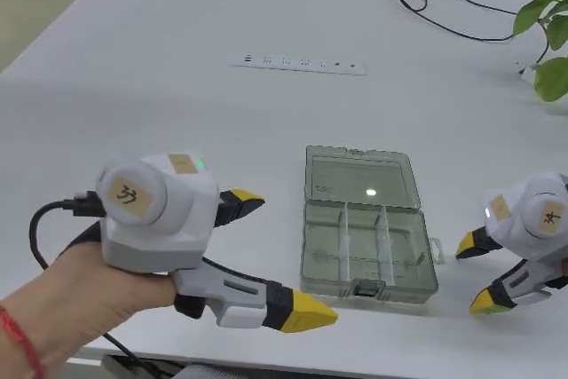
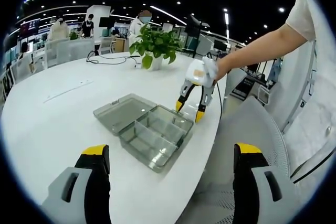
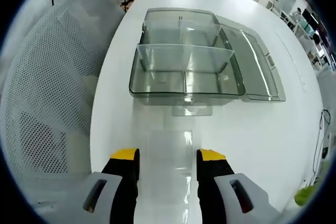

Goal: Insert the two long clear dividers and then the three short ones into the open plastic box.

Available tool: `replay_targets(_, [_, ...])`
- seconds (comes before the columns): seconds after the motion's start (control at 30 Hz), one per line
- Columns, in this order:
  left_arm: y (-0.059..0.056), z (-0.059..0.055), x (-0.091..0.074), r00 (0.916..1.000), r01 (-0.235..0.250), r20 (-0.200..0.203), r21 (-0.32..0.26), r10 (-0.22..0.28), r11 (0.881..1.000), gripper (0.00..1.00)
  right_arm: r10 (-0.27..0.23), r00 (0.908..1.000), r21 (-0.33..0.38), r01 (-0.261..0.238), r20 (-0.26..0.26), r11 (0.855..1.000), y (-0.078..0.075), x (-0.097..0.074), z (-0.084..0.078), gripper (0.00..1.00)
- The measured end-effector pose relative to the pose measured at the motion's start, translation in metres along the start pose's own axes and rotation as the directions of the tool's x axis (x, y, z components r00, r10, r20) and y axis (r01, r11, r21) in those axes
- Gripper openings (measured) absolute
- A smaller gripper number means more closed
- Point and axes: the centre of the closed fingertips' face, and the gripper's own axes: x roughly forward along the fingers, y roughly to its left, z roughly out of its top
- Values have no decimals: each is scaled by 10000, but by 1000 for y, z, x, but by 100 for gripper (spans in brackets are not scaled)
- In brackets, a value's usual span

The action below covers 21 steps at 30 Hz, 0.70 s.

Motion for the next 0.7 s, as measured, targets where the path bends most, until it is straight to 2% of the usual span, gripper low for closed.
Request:
replay_targets(0.33, [1,3,-1,9999,-53,112,-22,53,10000,100,-228,9997,-151,226,-111,9996,0,-2,5,39])
replay_targets(0.43, [2,2,-1,9999,-66,114,-26,66,10000,100,-236,9996,-224,232,-150,9995,2,-2,7,33])
replay_targets(0.7, [2,2,-2,9999,-84,115,-47,85,10000,100,-258,9995,-161,254,-205,9995,-1,-1,3,33])
